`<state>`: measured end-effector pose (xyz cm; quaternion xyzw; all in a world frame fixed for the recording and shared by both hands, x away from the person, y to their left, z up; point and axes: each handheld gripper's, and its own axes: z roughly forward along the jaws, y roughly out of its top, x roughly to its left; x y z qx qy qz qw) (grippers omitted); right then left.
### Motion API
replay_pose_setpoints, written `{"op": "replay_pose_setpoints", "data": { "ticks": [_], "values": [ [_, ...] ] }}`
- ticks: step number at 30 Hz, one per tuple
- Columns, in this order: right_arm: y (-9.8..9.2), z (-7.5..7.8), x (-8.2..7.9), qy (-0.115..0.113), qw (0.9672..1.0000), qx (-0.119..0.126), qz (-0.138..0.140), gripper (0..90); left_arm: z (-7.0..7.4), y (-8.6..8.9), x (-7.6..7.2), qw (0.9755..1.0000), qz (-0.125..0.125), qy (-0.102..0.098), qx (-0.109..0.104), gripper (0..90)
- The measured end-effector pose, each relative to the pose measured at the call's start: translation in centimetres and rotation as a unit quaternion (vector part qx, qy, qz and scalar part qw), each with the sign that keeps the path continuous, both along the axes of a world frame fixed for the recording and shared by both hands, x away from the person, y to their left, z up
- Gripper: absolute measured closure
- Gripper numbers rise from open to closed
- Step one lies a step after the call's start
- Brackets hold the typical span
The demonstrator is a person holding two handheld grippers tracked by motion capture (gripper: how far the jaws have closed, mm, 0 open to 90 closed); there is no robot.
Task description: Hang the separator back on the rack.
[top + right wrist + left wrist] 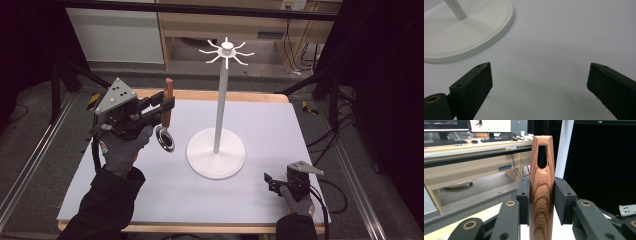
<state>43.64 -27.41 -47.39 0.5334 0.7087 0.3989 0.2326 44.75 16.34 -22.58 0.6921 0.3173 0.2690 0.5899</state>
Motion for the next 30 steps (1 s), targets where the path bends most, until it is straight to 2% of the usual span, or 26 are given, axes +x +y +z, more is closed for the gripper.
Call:
{"op": "replay_pose_setpoints", "data": {
  "ticks": [7, 8, 9, 12, 13, 30],
  "values": [
    [0.0, 0.0, 0.0, 0.000, 1.0000, 0.001, 0.000, 6.6, 1.2, -0.9, 0.0, 1.0000, -0.006, -0.006, -0.001, 67.8],
    [0.0, 0.0, 0.0, 0.000, 1.0000, 0.001, 0.000, 6.6, 1.4, -1.0, 0.1, 0.9999, -0.007, -0.013, -0.003, 67.8],
    [0.0, 0.0, 0.0, 0.000, 1.0000, 0.001, 0.000, 6.6, 1.6, -1.2, 0.0, 0.9999, -0.009, -0.007, -0.006, 67.8],
    [0.0, 0.0, 0.0, 0.000, 1.0000, 0.001, 0.000, 6.6, 1.9, -1.5, -0.1, 0.9999, -0.010, -0.004, -0.005, 67.8],
    [0.0, 0.0, 0.0, 0.000, 1.0000, 0.003, 0.001, 6.6, 2.0, -1.7, 0.0, 0.9999, -0.012, -0.011, -0.004, 67.8],
    [0.0, 0.0, 0.0, 0.000, 1.0000, 0.005, 0.001, 6.6, 3.5, -3.6, 0.3, 0.9996, -0.020, -0.019, -0.006, 67.8]
  ]
}}
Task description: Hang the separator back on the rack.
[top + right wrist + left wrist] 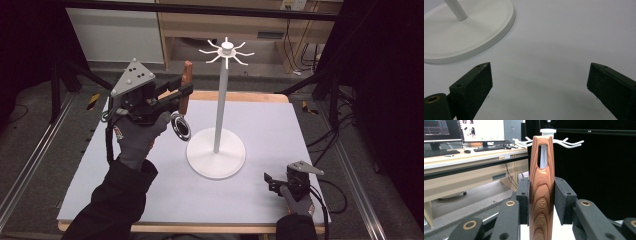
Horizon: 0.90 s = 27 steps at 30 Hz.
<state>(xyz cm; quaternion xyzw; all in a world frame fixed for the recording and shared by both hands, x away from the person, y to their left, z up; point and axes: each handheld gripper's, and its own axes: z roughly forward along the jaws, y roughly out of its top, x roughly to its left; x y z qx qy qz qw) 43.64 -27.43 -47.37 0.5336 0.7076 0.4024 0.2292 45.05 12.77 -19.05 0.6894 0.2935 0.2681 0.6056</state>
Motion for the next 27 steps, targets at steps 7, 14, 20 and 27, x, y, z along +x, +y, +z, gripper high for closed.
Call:
{"op": "replay_pose_setpoints", "data": {
  "ticks": [7, 14, 20, 27],
  "values": [
    [0.0, 0.0, 0.0, 0.000, 1.0000, 0.001, -0.001, 6.5, 0.5, -1.1, 0.3, 1.0000, -0.003, -0.003, 0.004, 67.8],
    [-0.1, 0.0, 0.0, -0.001, 1.0000, 0.002, -0.002, 6.5, 0.8, -1.5, 0.8, 1.0000, -0.002, -0.002, 0.004, 67.8],
    [-0.1, 0.0, 0.1, -0.001, 1.0000, 0.002, -0.002, 6.5, 0.9, -1.9, 1.0, 1.0000, -0.001, -0.001, 0.005, 67.8],
    [-0.1, 0.0, 0.1, -0.001, 1.0000, 0.003, -0.002, 6.5, 0.8, -2.2, 1.4, 1.0000, 0.000, 0.003, 0.008, 67.8]
  ]
}}
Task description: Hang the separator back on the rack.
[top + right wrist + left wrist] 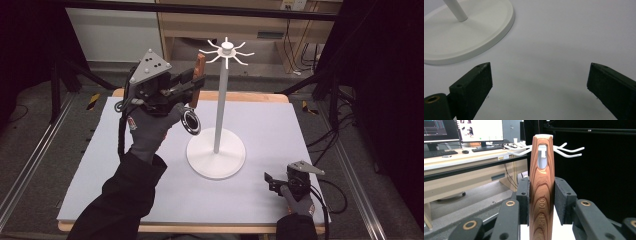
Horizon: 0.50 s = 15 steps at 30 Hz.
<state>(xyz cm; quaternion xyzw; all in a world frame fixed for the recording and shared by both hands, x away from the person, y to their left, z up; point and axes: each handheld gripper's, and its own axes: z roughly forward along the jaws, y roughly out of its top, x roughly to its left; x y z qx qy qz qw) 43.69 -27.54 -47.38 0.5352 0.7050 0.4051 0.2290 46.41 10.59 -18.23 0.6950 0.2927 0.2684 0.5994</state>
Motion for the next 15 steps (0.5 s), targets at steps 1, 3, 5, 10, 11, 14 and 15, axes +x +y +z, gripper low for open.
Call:
{"op": "replay_pose_setpoints", "data": {
  "ticks": [1, 3, 5, 10, 11, 14, 15],
  "values": [
    [0.00, 0.00, 0.00, 0.000, 1.0000, 0.000, 0.000, 6.5, -0.02, -0.05, 0.06, 1.0000, 0.000, 0.001, 0.000, 67.8],
    [0.00, 0.00, 0.00, 0.000, 1.0000, 0.000, 0.000, 6.5, -0.04, -0.15, 0.15, 1.0000, 0.000, 0.001, -0.001, 67.8],
    [-0.01, 0.00, 0.01, 0.000, 1.0000, 0.000, 0.000, 6.5, -0.03, -0.22, 0.20, 1.0000, 0.000, 0.001, 0.002, 67.8],
    [0.00, -0.01, 0.02, 0.000, 1.0000, 0.000, 0.001, 6.5, 0.06, -0.50, 0.36, 1.0000, 0.001, 0.002, 0.004, 67.8],
    [0.00, -0.01, 0.02, 0.000, 1.0000, 0.000, 0.001, 6.5, 0.07, -0.58, 0.41, 1.0000, 0.003, 0.001, 0.004, 67.8],
    [-0.03, 0.00, 0.02, -0.001, 1.0000, 0.000, 0.001, 6.5, 0.03, -0.72, 0.47, 1.0000, 0.002, 0.001, 0.004, 67.8],
    [-0.04, 0.01, 0.02, 0.000, 1.0000, 0.000, 0.001, 6.5, -0.01, -0.82, 0.52, 1.0000, 0.002, 0.002, 0.004, 67.8]
  ]
}}
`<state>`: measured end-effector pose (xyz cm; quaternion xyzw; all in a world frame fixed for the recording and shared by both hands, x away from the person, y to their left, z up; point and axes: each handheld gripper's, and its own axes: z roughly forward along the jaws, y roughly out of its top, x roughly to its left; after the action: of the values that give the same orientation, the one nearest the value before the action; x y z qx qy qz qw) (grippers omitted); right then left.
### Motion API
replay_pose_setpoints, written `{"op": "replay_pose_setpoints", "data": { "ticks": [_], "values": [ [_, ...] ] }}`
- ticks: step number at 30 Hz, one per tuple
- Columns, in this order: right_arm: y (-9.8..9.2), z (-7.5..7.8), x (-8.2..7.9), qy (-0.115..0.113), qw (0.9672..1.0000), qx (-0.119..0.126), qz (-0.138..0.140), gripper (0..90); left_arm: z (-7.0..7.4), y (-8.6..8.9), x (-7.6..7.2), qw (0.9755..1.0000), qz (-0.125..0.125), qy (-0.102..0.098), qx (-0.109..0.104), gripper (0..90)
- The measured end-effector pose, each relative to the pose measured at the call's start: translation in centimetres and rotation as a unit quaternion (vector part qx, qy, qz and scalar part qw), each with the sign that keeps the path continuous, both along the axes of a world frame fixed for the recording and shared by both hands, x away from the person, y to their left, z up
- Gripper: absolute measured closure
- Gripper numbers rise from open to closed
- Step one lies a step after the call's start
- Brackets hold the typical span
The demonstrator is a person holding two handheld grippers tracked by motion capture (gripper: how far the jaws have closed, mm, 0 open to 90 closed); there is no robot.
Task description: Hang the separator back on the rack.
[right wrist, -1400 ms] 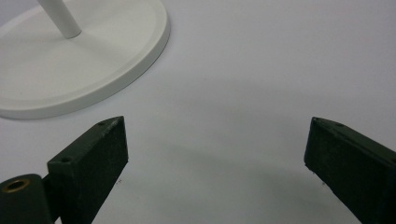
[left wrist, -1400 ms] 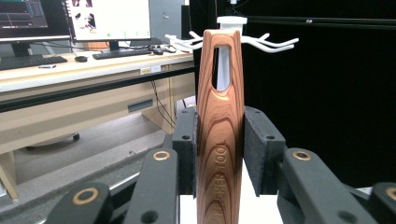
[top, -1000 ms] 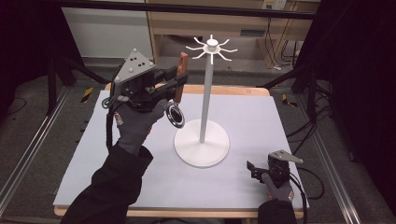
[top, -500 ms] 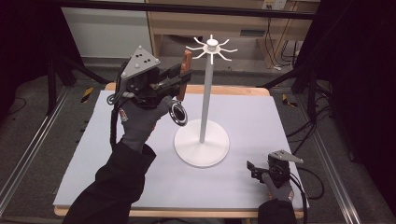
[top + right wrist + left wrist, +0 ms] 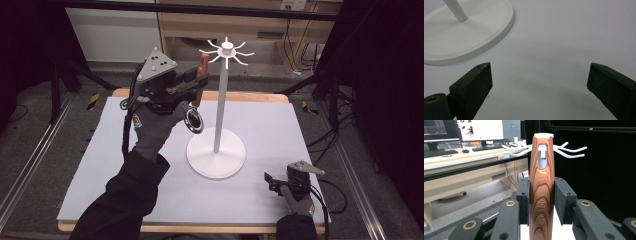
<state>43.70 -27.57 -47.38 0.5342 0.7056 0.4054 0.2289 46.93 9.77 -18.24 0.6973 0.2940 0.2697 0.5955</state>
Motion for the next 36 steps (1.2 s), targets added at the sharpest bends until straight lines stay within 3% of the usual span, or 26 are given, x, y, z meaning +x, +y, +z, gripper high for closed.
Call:
{"op": "replay_pose_setpoints", "data": {
  "ticks": [23, 36],
  "values": [
    [0.0, 0.0, 0.0, 0.000, 1.0000, 0.001, 0.000, 6.5, -0.8, -1.3, 1.2, 1.0000, 0.001, 0.009, 0.001, 67.7],
    [0.0, 0.0, 0.0, 0.001, 1.0000, 0.001, 0.000, 6.5, -1.3, -1.5, 1.3, 1.0000, 0.005, 0.004, 0.007, 67.4]
  ]
}}
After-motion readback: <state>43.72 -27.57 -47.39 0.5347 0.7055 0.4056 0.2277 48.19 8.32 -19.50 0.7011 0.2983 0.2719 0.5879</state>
